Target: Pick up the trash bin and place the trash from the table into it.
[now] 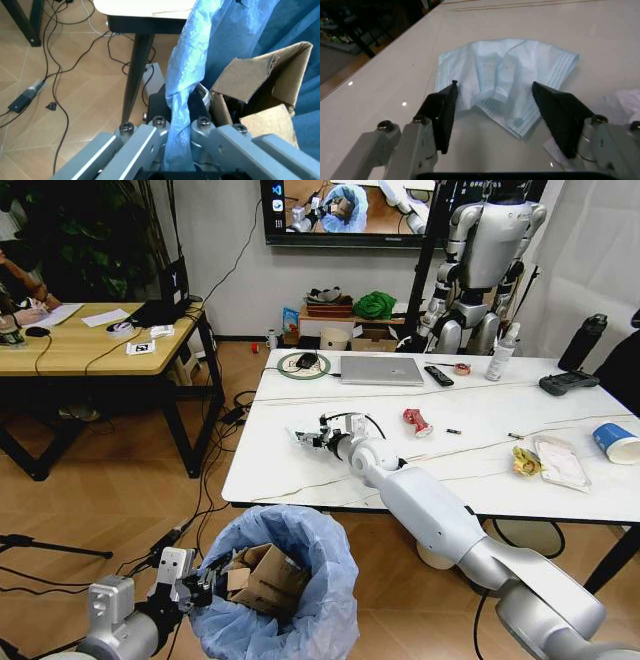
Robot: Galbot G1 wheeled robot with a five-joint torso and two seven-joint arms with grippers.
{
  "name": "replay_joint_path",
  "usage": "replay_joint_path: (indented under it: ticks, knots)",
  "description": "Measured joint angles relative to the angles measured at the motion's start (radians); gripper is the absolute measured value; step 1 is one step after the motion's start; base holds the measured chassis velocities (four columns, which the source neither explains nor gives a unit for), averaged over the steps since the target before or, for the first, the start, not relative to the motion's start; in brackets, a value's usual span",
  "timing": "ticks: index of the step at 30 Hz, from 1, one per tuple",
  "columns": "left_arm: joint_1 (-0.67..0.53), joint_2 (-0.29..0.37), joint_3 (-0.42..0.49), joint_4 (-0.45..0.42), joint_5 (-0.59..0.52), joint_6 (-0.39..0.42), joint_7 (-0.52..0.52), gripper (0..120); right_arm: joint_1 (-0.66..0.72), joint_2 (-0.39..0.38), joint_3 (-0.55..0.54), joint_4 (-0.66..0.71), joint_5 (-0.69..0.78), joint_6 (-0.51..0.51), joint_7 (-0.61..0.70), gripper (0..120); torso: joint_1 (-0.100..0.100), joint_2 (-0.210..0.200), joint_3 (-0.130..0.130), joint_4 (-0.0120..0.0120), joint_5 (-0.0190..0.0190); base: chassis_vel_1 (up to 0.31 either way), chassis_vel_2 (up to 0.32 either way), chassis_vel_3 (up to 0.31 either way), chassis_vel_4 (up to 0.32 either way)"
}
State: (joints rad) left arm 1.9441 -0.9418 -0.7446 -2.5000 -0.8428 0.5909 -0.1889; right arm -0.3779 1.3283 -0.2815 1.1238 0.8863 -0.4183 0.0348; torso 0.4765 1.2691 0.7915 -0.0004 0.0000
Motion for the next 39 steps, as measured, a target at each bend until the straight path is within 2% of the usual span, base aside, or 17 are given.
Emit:
replay_joint_path:
  ticks: [1,7,10,11,13,14,16,29,36,39]
  knots:
    - [0.000,0.000,0.000,0.000,0.000,0.000,0.000,0,0.000,0.000,0.000,0.000,0.000,0.000,0.000,59,0.000,0.000,0.000,0.0000,0.0000,0.000,0.000,0.000,0.000]
    - [-0.002,0.004,0.000,0.000,-0.001,0.000,0.000,0,-0.004,-0.005,0.000,0.007,0.000,0.001,0.000,32,0.000,0.000,0.000,0.0002,0.0000,0.000,0.000,0.000,0.000]
    - [-0.003,0.004,0.000,0.000,-0.002,0.000,0.000,0,-0.003,-0.006,-0.001,0.007,0.000,0.001,0.000,25,0.000,0.000,0.000,0.0002,0.0001,0.000,0.000,0.000,0.000]
    - [-0.003,0.004,0.000,0.000,-0.002,0.000,0.000,0,-0.003,-0.006,-0.001,0.007,0.000,0.001,0.000,19,0.000,0.000,0.000,0.0003,0.0001,0.000,0.000,0.000,0.000]
    - [-0.003,0.004,0.000,0.000,-0.002,0.000,0.000,0,-0.002,-0.005,-0.004,0.007,0.000,0.000,-0.001,11,0.000,0.000,0.000,0.0004,0.0001,0.000,0.000,0.000,0.000]
    - [-0.003,0.004,0.000,0.000,-0.002,0.000,0.000,0,-0.002,-0.005,-0.004,0.007,0.000,0.000,-0.001,11,0.000,0.000,0.000,0.0004,0.0001,0.000,0.000,0.000,0.000]
    - [-0.003,0.004,-0.001,0.000,-0.003,-0.001,0.000,0,-0.002,-0.005,-0.006,0.007,0.000,0.000,-0.001,1,0.000,0.000,0.000,0.0004,0.0001,0.000,0.000,0.000,0.000]
    - [-0.004,0.002,-0.001,0.000,-0.003,-0.001,0.001,0,-0.010,-0.031,-0.015,0.062,0.009,-0.004,-0.002,0,0.000,0.000,0.001,0.0006,0.0001,0.000,0.000,0.000,0.000]
    - [-0.004,0.001,-0.001,0.000,-0.002,-0.001,0.001,0,-0.041,-0.096,0.003,0.215,0.046,0.020,-0.002,0,0.000,0.000,0.000,0.0006,0.0001,0.000,0.000,0.000,0.000]
    - [-0.004,0.001,-0.001,0.000,-0.001,-0.002,0.000,0,-0.070,-0.180,0.009,0.339,0.092,0.043,-0.009,0,0.000,0.000,0.000,0.0005,0.0004,0.000,0.000,0.000,0.000]
